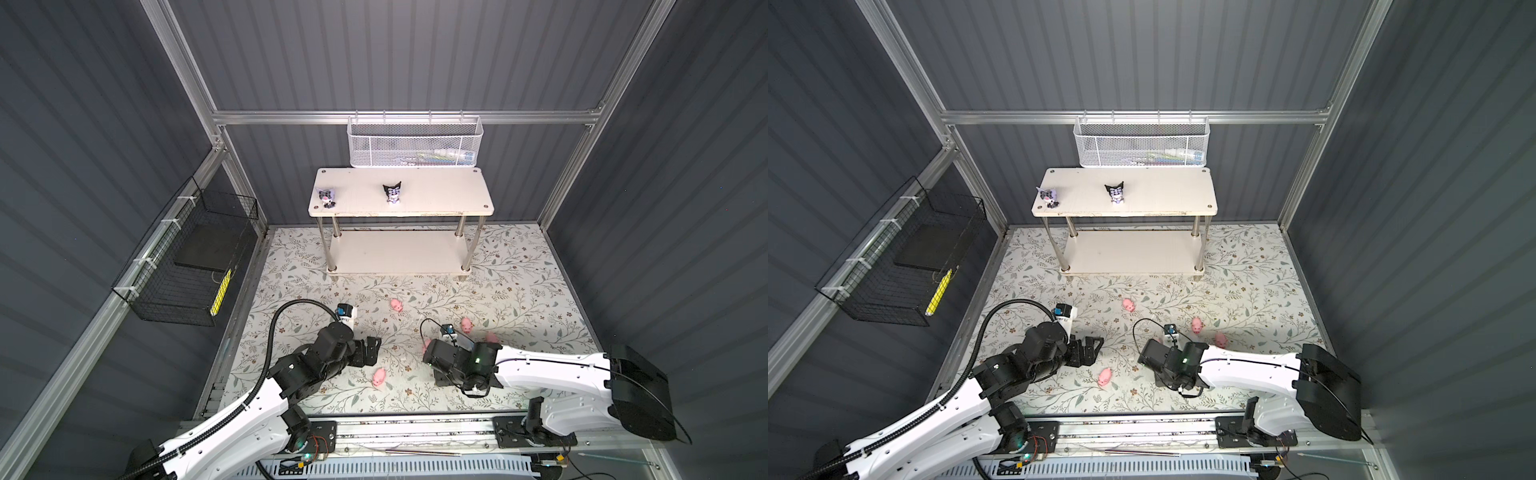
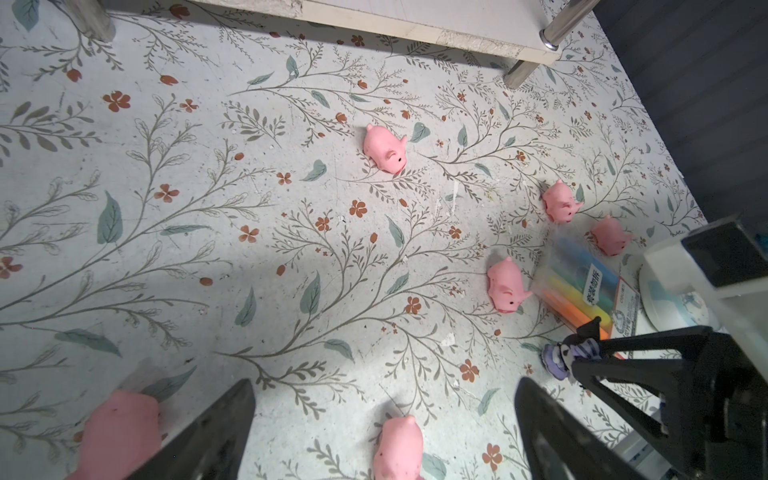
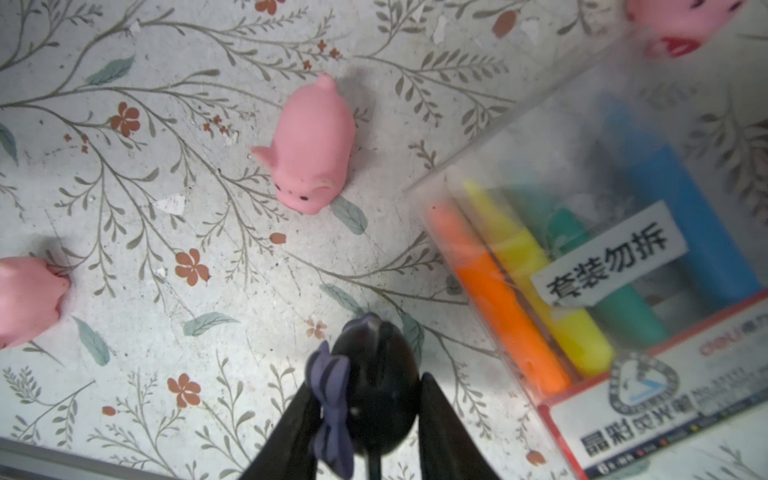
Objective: Place and organize the plastic toys onto the shelf
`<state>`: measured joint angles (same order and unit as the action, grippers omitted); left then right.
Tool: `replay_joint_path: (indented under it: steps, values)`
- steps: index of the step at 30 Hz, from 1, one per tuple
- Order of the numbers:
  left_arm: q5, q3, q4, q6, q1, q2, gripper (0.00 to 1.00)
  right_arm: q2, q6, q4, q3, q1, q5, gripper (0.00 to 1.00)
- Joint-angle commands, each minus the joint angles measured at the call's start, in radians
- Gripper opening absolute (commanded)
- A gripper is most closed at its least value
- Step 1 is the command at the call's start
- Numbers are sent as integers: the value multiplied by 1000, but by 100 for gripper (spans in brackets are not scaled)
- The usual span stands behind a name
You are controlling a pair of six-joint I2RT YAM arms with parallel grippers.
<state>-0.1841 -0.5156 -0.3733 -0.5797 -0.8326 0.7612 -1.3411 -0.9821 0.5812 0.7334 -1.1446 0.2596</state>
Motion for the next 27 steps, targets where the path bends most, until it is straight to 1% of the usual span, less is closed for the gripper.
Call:
replay_joint_path:
  steps: [1,7,14,22,27]
  values:
    - [-18,-5,-28,23,-6,-10,97,-21,58,40,29,20,8,35]
    - [-24,-11,-37,24,-6,-8,97,-36,140,24,33,32,-3,31]
    - [-34,-22,-51,27,-6,2,97,-32,282,1,47,27,3,27]
    - [-46,-24,-49,29,-6,15,97,-6,465,-55,23,13,68,27]
    - [-46,-27,-45,24,-6,25,97,-6,556,-90,9,2,72,28]
